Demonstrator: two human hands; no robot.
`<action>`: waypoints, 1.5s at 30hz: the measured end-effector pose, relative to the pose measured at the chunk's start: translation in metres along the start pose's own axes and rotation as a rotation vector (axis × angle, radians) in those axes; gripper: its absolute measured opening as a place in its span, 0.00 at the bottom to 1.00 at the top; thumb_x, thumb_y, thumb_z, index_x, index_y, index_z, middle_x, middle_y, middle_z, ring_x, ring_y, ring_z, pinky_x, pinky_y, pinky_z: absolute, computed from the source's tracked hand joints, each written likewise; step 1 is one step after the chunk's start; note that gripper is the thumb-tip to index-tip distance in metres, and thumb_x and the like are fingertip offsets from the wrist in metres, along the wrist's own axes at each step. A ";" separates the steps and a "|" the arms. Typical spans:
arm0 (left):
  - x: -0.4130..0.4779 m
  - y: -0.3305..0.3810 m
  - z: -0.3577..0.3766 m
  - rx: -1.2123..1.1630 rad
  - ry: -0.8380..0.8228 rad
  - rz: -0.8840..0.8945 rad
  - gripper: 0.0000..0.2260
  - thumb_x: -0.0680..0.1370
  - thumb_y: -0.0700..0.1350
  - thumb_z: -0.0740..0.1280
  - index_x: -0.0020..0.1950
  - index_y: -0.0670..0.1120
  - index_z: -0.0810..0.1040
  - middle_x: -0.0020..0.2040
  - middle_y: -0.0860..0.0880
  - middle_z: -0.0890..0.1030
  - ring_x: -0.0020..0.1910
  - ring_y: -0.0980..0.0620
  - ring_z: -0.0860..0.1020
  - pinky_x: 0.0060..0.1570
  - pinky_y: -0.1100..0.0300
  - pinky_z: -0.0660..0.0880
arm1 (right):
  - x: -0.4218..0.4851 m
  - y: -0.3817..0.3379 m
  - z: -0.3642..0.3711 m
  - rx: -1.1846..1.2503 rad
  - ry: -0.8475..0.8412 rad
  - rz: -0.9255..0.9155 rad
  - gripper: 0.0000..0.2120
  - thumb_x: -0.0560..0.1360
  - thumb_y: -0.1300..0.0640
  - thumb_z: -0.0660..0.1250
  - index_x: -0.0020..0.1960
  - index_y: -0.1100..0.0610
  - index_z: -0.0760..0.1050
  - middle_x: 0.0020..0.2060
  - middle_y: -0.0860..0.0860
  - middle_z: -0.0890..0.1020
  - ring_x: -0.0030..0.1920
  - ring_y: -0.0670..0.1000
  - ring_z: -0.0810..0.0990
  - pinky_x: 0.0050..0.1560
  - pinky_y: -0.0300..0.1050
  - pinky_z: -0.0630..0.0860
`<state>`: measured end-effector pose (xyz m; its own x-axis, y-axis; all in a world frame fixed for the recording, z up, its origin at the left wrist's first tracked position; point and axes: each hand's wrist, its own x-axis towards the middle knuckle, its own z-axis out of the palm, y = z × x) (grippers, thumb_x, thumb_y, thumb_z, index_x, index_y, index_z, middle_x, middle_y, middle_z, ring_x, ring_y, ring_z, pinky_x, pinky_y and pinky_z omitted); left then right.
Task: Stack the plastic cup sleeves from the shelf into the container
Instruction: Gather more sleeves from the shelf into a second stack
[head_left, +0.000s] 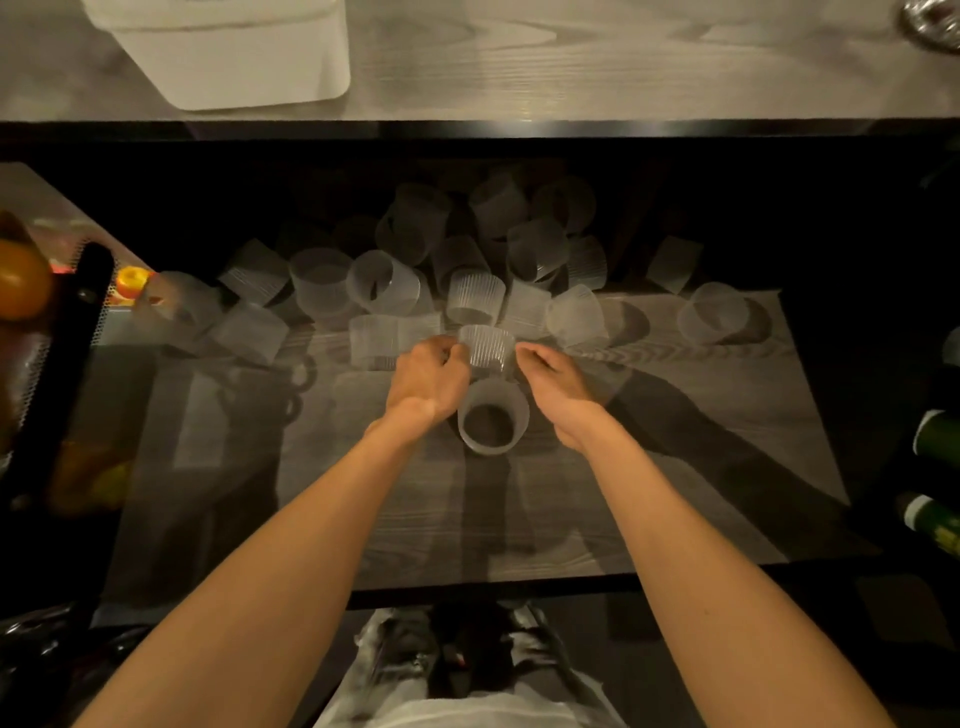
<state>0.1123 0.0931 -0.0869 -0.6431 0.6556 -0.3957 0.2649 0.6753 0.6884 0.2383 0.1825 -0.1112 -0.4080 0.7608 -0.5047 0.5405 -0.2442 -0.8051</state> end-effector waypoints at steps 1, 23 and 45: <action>-0.001 0.002 -0.001 -0.015 -0.007 0.003 0.12 0.81 0.49 0.58 0.40 0.52 0.76 0.39 0.51 0.78 0.43 0.48 0.77 0.39 0.57 0.68 | 0.001 -0.002 0.002 0.014 0.016 -0.019 0.15 0.85 0.54 0.61 0.69 0.54 0.77 0.63 0.47 0.79 0.64 0.48 0.76 0.64 0.42 0.72; -0.049 -0.037 -0.008 -0.175 -0.034 0.420 0.35 0.63 0.49 0.76 0.70 0.50 0.72 0.61 0.54 0.74 0.58 0.57 0.76 0.54 0.53 0.80 | -0.068 0.011 -0.030 -0.048 -0.151 -0.390 0.31 0.70 0.67 0.77 0.67 0.48 0.71 0.61 0.44 0.78 0.58 0.45 0.79 0.44 0.39 0.79; -0.037 -0.068 -0.016 -0.026 -0.163 0.461 0.36 0.64 0.60 0.79 0.69 0.53 0.73 0.62 0.55 0.75 0.57 0.60 0.77 0.59 0.60 0.77 | -0.074 0.013 -0.006 -0.274 -0.175 -0.371 0.41 0.71 0.72 0.69 0.77 0.46 0.63 0.65 0.39 0.69 0.65 0.41 0.73 0.62 0.41 0.78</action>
<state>0.1062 0.0173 -0.1095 -0.3418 0.9300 -0.1350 0.4759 0.2951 0.8285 0.2796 0.1266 -0.0825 -0.7143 0.6486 -0.2628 0.4991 0.2089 -0.8410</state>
